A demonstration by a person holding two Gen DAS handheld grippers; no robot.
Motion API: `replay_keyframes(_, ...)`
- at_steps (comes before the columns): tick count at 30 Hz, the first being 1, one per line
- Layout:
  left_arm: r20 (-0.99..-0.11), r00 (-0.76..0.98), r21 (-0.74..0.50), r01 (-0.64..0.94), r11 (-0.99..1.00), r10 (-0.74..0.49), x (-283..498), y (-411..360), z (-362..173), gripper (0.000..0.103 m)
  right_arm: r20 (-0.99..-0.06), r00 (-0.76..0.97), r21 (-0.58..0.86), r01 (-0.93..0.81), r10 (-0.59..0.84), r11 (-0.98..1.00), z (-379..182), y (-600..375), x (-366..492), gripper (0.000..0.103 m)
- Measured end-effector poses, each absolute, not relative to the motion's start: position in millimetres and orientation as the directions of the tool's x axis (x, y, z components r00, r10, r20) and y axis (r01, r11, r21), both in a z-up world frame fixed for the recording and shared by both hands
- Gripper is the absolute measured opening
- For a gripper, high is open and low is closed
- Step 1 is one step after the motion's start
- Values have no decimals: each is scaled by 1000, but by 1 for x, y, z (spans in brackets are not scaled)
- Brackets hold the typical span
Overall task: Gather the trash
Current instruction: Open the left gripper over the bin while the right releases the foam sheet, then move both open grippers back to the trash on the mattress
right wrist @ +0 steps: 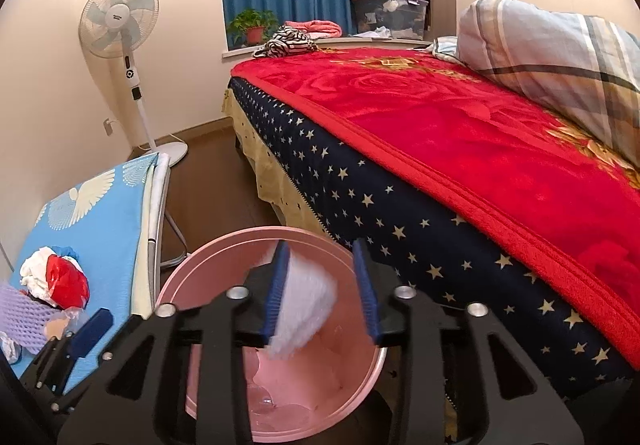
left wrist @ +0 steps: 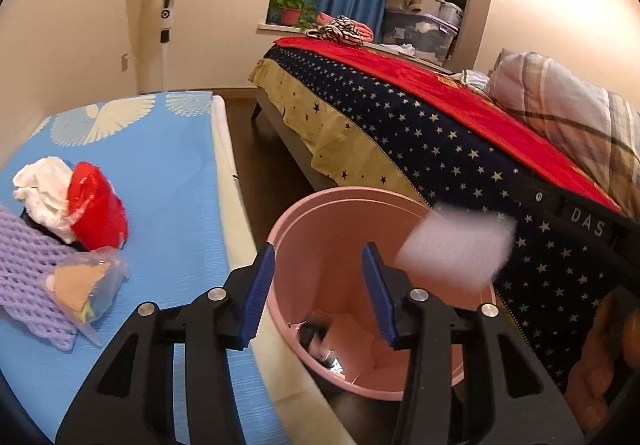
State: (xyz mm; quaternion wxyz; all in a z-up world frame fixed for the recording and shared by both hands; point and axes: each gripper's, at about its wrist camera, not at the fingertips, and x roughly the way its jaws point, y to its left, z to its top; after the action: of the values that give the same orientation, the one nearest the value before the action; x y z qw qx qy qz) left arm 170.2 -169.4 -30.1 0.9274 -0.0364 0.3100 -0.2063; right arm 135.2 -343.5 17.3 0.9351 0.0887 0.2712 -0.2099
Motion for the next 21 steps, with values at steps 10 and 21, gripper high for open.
replay_keyframes(10, -521, 763, -176, 343, 923, -383, 144, -144, -14, 46, -501, 810, 48, 377, -304, 925, 26, -324, 118, 72)
replay_keyframes(21, -470, 832, -152, 253, 956, -295, 109, -98, 3, 52, -474, 861, 39, 232, -187, 972, 25, -277, 101, 74)
